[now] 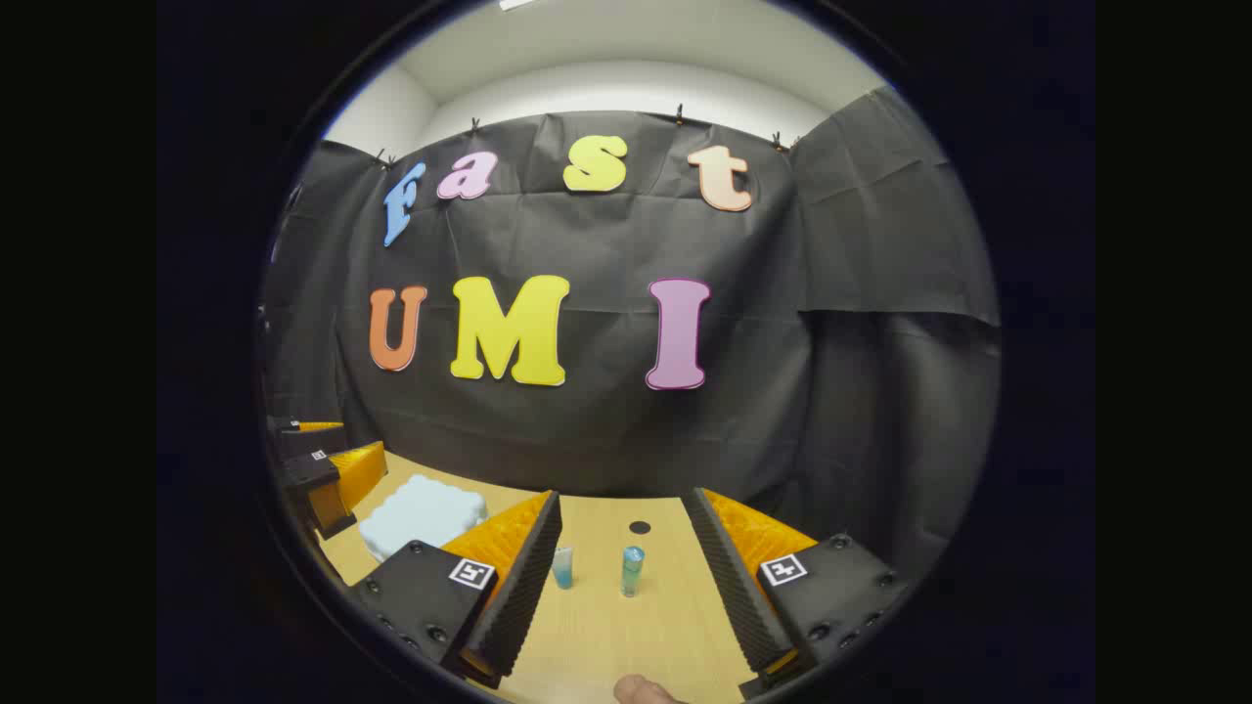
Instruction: First open the suitcase, pack the skin care products into it, and then close the suitcase.
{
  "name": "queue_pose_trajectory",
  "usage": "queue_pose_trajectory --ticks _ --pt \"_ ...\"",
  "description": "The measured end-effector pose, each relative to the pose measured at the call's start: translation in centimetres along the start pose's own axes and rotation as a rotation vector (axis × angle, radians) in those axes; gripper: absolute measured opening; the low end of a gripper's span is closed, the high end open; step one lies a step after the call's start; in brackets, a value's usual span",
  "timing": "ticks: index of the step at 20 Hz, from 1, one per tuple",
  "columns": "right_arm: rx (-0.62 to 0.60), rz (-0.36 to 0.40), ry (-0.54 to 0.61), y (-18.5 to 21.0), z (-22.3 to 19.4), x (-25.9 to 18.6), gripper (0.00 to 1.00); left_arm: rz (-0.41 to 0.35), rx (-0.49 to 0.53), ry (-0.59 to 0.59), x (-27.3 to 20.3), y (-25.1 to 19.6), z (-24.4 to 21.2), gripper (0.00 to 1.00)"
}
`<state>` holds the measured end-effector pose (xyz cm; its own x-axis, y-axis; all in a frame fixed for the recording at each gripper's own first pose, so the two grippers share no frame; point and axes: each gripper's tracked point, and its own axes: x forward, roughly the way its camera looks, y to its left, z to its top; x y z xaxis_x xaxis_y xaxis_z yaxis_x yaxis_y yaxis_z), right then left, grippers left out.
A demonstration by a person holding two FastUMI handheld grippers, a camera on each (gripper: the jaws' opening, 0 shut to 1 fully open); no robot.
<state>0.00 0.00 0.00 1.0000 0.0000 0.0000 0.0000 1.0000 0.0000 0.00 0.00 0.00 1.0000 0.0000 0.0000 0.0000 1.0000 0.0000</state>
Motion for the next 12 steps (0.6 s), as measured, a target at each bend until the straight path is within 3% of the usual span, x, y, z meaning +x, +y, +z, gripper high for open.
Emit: queue_pose_trajectory --ticks 12 --pt "0.006 0.0 0.012 -0.2 -0.7 -0.3 0.8 -0.001 0.01 0.021 -0.3 -0.3 -1.1 0.98"
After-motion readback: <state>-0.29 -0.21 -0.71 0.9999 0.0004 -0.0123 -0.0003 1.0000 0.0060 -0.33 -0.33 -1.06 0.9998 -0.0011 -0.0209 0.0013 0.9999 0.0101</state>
